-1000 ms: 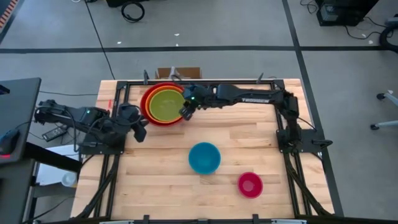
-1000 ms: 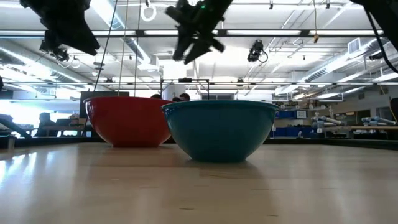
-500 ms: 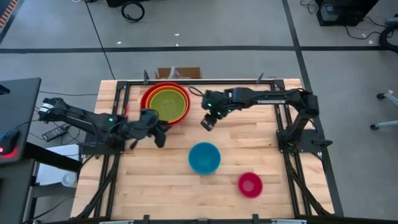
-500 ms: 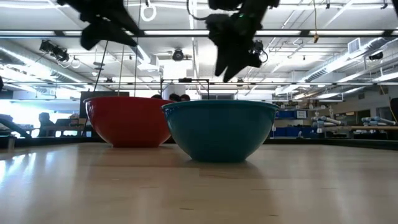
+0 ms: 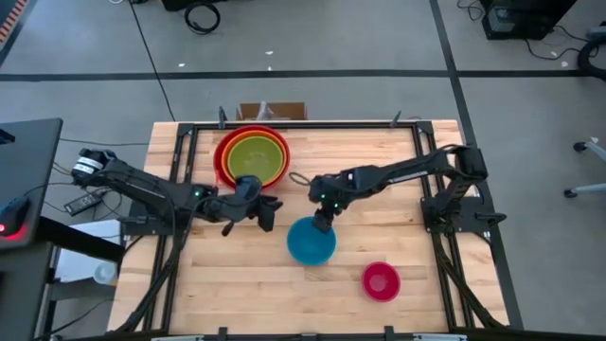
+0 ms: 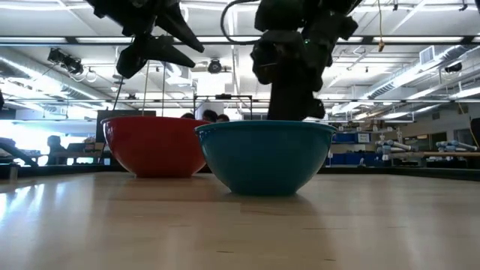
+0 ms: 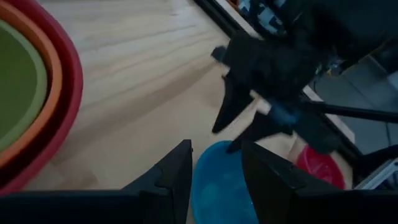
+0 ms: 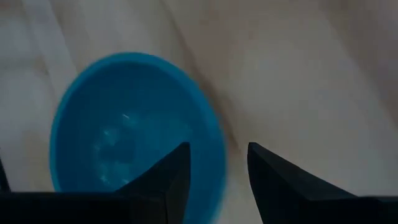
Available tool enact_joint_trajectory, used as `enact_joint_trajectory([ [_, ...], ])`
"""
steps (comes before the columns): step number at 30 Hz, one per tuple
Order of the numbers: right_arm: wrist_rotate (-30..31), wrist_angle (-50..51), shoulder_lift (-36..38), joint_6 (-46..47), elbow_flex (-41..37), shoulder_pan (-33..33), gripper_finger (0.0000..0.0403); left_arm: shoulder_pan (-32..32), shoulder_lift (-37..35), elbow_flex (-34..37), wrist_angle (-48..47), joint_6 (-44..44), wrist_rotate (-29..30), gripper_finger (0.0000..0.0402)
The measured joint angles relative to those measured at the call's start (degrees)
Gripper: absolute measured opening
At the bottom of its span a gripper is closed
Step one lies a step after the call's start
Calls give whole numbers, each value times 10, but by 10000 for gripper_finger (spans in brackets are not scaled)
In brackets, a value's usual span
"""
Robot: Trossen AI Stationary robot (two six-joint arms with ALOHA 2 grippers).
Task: Nest bowls inside each other
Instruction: Stack the blue bowl on top of the green bowl
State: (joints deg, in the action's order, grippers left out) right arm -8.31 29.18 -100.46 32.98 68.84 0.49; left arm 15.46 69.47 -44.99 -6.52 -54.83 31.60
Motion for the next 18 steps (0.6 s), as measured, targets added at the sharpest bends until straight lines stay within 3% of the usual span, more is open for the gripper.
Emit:
enact_joint_trajectory([
  [9,8,-13,-57,-19,-1,14,152,19,-1,0,6,-52,0,142],
  [12,7,-13,-60,-37,-1,16,108,22,-1,0,14,-53,-6,142],
  [15,-1,-22,-60,-51,-1,16,33,24,-10,0,17,-45,-12,142],
  [18,-18,-27,-56,-62,0,12,19,24,-30,0,2,-19,-16,141],
])
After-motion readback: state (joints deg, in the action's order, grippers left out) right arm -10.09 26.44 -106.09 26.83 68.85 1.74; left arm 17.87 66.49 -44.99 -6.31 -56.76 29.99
